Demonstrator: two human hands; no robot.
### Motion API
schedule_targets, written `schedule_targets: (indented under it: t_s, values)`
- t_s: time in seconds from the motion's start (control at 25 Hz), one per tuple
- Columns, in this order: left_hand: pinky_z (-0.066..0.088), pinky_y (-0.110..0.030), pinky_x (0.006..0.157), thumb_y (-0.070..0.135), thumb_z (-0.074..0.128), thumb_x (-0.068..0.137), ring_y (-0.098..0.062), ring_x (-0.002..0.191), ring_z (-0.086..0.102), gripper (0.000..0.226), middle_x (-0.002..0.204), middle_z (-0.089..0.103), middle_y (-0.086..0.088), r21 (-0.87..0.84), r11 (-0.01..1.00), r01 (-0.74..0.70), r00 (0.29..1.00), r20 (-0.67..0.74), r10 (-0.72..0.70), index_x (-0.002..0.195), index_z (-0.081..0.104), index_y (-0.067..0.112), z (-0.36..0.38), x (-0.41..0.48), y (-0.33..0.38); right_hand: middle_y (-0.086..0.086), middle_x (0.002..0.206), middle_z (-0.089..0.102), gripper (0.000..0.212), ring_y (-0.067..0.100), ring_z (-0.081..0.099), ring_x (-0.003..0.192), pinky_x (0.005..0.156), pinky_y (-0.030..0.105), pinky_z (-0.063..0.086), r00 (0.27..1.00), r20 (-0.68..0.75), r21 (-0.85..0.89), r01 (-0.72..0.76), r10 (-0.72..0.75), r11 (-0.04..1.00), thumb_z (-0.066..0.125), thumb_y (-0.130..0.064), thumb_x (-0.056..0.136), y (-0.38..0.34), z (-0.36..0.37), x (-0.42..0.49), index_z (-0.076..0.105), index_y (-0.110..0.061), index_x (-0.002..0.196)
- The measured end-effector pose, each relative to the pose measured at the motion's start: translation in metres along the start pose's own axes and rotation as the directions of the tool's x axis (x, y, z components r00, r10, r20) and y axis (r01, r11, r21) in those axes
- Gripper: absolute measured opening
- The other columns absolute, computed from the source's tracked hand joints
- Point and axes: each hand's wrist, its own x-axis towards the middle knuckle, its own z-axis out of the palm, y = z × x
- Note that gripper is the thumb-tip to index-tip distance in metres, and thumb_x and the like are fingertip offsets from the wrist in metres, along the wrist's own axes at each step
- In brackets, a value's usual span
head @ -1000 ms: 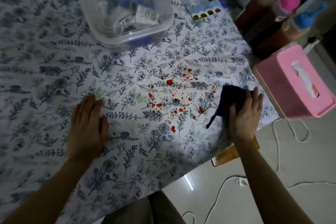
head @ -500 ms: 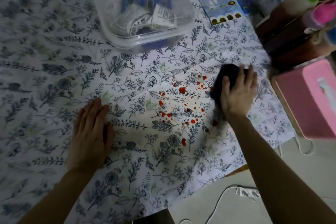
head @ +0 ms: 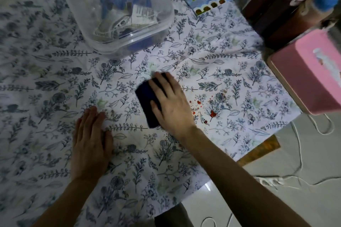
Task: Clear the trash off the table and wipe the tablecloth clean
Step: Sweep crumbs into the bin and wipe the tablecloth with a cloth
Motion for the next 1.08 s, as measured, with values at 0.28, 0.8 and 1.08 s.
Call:
schedule_targets:
  t_s: [0.28,0.8,1.08]
  values:
    - [0.021,-0.051,0.119,0.029,0.037,0.092,-0.029,0.145,0.026,0.054,0.152,0.034,-0.018,-0.019,1.0,-0.006,1.0,-0.026,0.006,0.138,0.041,0.002,0.0,0.0,0.001,0.001,0.157,0.023,0.051,0.024,0.01,0.147,0.119,0.049,0.015,1.0,0.015,-0.097,0.021,-0.02,0.995,0.041,-0.035,0.096,0.015,-0.005,-0.097,0.034,-0.019,0.144]
    - [0.013,-0.04,0.122,0.033,0.032,0.095,-0.028,0.145,0.025,0.054,0.153,0.033,-0.016,0.015,1.0,0.012,1.0,-0.011,-0.012,0.141,0.039,0.005,0.001,0.001,-0.003,0.023,0.15,0.029,0.058,0.044,0.028,0.135,0.112,0.053,0.024,0.8,-0.302,-0.123,-0.571,0.518,0.811,0.037,-0.037,0.091,0.196,-0.076,-0.035,0.035,-0.008,0.141]
    - [0.018,-0.045,0.121,0.03,0.034,0.096,-0.027,0.146,0.024,0.052,0.154,0.032,-0.015,0.014,1.0,0.008,1.0,-0.005,-0.008,0.141,0.038,0.005,0.001,0.001,-0.001,0.011,0.155,0.027,0.051,0.033,0.017,0.144,0.119,0.051,0.017,0.891,-0.229,-0.077,-0.418,0.392,0.905,0.033,-0.038,0.1,0.072,-0.026,-0.014,0.031,-0.013,0.144]
